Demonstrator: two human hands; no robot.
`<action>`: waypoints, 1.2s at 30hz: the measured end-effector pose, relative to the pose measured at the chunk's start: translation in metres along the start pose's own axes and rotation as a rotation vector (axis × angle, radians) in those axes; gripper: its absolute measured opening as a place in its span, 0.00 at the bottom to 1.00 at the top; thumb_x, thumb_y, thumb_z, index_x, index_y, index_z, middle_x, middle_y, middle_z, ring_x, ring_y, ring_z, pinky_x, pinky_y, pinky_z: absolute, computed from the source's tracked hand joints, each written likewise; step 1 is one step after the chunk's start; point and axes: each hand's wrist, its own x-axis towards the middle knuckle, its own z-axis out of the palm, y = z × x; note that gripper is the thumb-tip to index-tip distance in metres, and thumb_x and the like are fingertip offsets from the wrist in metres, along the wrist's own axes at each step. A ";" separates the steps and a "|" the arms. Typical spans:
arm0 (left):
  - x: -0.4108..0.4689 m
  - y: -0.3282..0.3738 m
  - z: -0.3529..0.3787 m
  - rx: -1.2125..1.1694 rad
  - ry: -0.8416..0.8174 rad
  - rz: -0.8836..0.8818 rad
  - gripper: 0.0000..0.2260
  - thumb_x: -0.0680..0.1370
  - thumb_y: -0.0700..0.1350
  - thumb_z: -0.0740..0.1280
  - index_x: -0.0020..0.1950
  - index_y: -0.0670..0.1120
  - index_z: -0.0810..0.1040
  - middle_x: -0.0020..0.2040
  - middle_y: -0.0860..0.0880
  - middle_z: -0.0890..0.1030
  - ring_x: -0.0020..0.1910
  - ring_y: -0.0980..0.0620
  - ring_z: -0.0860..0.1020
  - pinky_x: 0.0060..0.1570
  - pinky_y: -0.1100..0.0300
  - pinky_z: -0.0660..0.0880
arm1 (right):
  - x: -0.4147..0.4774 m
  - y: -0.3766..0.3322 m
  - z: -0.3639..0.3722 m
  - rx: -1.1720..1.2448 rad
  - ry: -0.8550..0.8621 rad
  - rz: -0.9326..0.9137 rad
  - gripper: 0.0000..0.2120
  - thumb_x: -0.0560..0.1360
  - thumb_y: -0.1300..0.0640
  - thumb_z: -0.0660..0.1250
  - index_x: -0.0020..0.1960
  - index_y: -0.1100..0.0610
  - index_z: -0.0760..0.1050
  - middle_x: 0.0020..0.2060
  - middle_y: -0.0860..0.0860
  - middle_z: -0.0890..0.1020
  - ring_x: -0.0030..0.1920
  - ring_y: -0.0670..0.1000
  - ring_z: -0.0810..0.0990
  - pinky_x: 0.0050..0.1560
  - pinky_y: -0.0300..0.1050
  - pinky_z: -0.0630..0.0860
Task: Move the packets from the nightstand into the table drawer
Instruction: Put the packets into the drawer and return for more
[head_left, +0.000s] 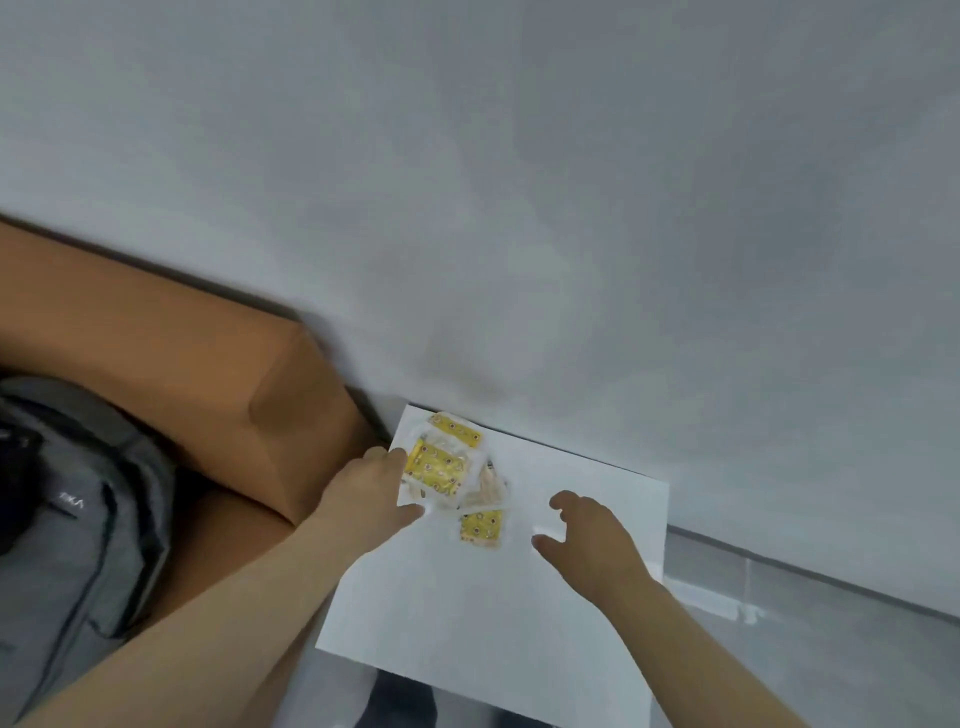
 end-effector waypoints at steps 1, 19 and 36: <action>0.014 -0.003 0.008 0.029 -0.019 0.006 0.26 0.73 0.60 0.67 0.63 0.46 0.68 0.57 0.47 0.71 0.51 0.48 0.76 0.50 0.58 0.74 | 0.012 0.000 0.010 0.010 -0.004 0.016 0.25 0.77 0.47 0.64 0.70 0.54 0.64 0.62 0.51 0.73 0.63 0.50 0.72 0.59 0.41 0.69; 0.149 -0.009 0.108 0.200 -0.010 0.137 0.52 0.63 0.60 0.77 0.77 0.50 0.48 0.71 0.45 0.57 0.69 0.42 0.59 0.64 0.46 0.67 | 0.147 -0.011 0.119 -0.049 0.140 0.021 0.45 0.62 0.40 0.76 0.71 0.52 0.58 0.60 0.51 0.65 0.60 0.53 0.66 0.51 0.45 0.72; 0.130 -0.033 0.090 -0.023 -0.073 0.079 0.23 0.64 0.60 0.75 0.51 0.52 0.71 0.48 0.53 0.79 0.46 0.50 0.78 0.42 0.57 0.77 | 0.142 -0.003 0.113 0.316 0.102 0.226 0.11 0.68 0.57 0.72 0.44 0.56 0.70 0.36 0.47 0.76 0.34 0.46 0.74 0.30 0.41 0.69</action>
